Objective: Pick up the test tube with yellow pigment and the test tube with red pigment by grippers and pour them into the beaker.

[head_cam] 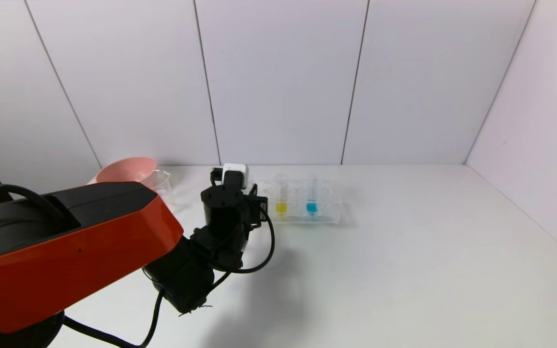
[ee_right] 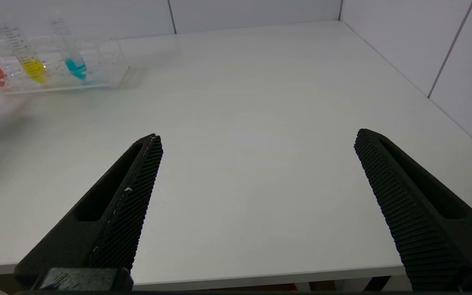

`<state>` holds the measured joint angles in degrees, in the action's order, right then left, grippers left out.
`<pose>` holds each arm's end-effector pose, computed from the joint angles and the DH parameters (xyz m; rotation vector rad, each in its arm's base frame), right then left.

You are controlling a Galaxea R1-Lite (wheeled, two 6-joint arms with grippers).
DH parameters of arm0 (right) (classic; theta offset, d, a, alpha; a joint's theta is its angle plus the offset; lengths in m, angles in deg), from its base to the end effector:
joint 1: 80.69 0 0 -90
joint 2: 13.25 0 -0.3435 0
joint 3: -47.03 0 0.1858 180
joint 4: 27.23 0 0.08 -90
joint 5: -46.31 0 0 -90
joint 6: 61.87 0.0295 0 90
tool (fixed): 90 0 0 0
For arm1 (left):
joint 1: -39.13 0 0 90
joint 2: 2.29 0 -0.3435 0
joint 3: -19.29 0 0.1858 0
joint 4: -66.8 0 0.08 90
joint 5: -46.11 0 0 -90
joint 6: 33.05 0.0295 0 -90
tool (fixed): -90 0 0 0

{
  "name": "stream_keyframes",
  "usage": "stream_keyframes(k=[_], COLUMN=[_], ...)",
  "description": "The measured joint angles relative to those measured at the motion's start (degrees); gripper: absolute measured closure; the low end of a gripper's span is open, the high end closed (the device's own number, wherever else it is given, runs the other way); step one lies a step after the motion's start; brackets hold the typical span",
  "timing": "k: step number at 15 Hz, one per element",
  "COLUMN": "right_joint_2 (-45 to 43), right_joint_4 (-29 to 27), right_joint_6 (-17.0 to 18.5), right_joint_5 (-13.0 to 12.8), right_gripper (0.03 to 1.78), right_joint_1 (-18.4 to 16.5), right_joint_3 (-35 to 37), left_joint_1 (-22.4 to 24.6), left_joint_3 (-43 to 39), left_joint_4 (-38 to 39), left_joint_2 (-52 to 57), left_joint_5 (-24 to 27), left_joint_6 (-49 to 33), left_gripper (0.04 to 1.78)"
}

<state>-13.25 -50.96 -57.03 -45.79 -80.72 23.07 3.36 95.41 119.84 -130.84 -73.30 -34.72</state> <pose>-0.0642 -0.0010 0.0759 0.0845 -0.0056 -0.0370 0.3598 -0.2414 0.1225 -0.0349 -0.0074 -0.1111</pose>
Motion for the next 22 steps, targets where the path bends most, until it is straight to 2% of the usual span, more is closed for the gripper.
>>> stream_keyframes(k=[6,11,15,19,22], right_joint_2=[0.00,0.00,0.00,0.00,0.00], right_joint_4=[-0.02,0.00,0.00,0.00,-0.02], right_joint_6=[0.01,0.01,0.01,0.01,0.01], right_joint_5=[0.00,0.00,0.00,0.00,0.00], right_gripper=[0.10,0.10,0.10,0.10,0.10], right_joint_1=[0.02,0.02,0.02,0.02,0.02], right_joint_3=[0.00,0.00,0.00,0.00,0.00], left_joint_1=[-0.85,-1.57,-1.28,1.57,8.18], left_joint_3=[0.68,1.79,0.49,-2.18,-4.72], left_joint_4=[-0.72,-7.25,-8.63,-17.97,-31.94], left_joint_2=[1.87,8.16,12.42,22.78,33.90], left_joint_5=[-0.02,0.90,1.96,8.29,18.19], left_joint_6=[2.72,4.67,4.51,4.36,4.39], left_gripper=[1.39,1.39,1.39,1.39,1.39])
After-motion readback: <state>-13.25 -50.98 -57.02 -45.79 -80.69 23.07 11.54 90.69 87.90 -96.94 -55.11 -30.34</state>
